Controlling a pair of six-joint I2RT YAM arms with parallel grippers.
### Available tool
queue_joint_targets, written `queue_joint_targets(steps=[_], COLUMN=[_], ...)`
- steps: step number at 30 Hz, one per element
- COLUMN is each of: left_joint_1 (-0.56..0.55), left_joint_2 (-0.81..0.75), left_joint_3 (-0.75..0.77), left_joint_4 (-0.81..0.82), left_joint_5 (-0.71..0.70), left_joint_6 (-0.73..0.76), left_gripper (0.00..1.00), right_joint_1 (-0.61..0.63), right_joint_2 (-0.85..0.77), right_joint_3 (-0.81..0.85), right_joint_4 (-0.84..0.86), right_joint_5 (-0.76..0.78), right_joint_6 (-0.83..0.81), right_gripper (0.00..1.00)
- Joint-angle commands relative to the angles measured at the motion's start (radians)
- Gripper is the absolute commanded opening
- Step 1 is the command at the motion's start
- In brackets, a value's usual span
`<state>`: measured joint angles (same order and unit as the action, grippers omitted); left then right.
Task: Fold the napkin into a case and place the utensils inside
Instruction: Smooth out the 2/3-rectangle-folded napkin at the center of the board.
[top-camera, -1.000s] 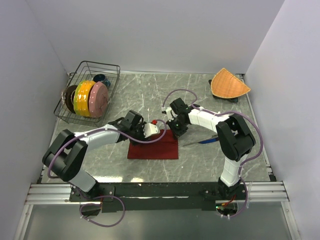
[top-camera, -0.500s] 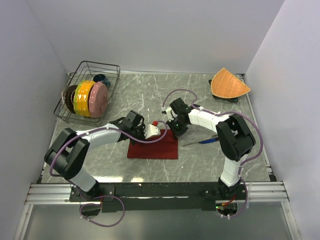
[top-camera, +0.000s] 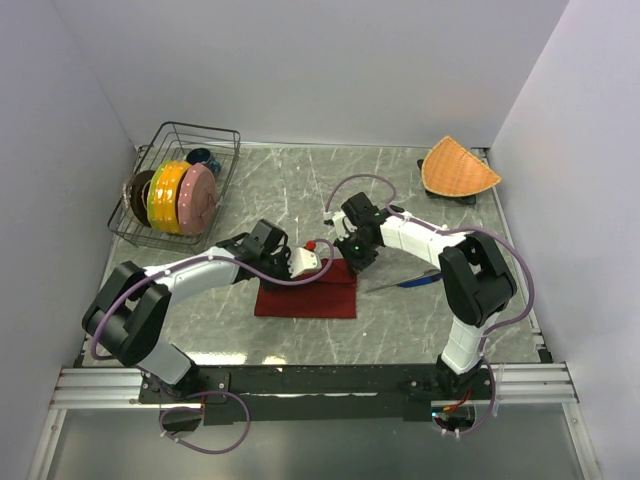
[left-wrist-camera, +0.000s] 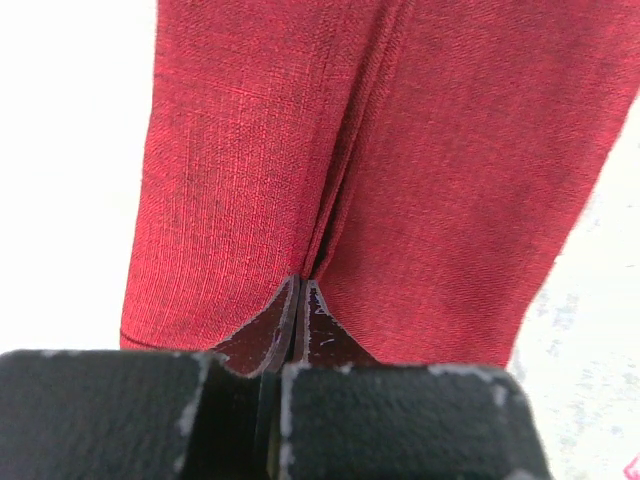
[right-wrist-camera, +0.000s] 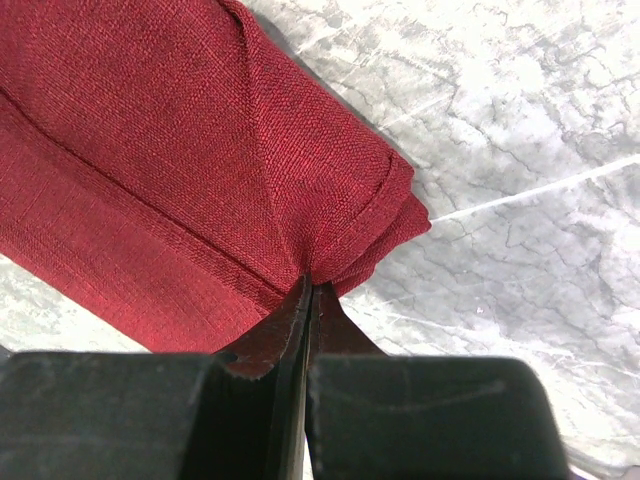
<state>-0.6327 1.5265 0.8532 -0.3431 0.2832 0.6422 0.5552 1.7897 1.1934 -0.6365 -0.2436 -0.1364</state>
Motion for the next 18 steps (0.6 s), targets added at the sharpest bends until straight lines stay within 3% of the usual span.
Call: queue_joint_targets(steps=[1, 11, 18], left_joint_1=[-0.030, -0.032, -0.013], left_joint_2=[-0.017, 0.053, 0.043], left_joint_3=[0.012, -0.049, -0.071], left_joint_4=[-0.005, 0.047, 0.041], left_joint_5=[0.045, -0.055, -0.050], left_joint_6=[-0.036, -0.041, -0.042], left_gripper=[0.01, 0.01, 0.01], right_joint_1=[-0.008, -0.008, -0.024], right_joint_2=[-0.047, 0.033, 0.043], right_joint_3=[0.022, -0.018, -0.022], right_joint_4=[-0.006, 0.050, 0.041], right_joint_5=[0.012, 0.006, 0.014], right_joint_6=[-0.016, 0.011, 0.015], right_gripper=[0.00, 0.00, 0.00])
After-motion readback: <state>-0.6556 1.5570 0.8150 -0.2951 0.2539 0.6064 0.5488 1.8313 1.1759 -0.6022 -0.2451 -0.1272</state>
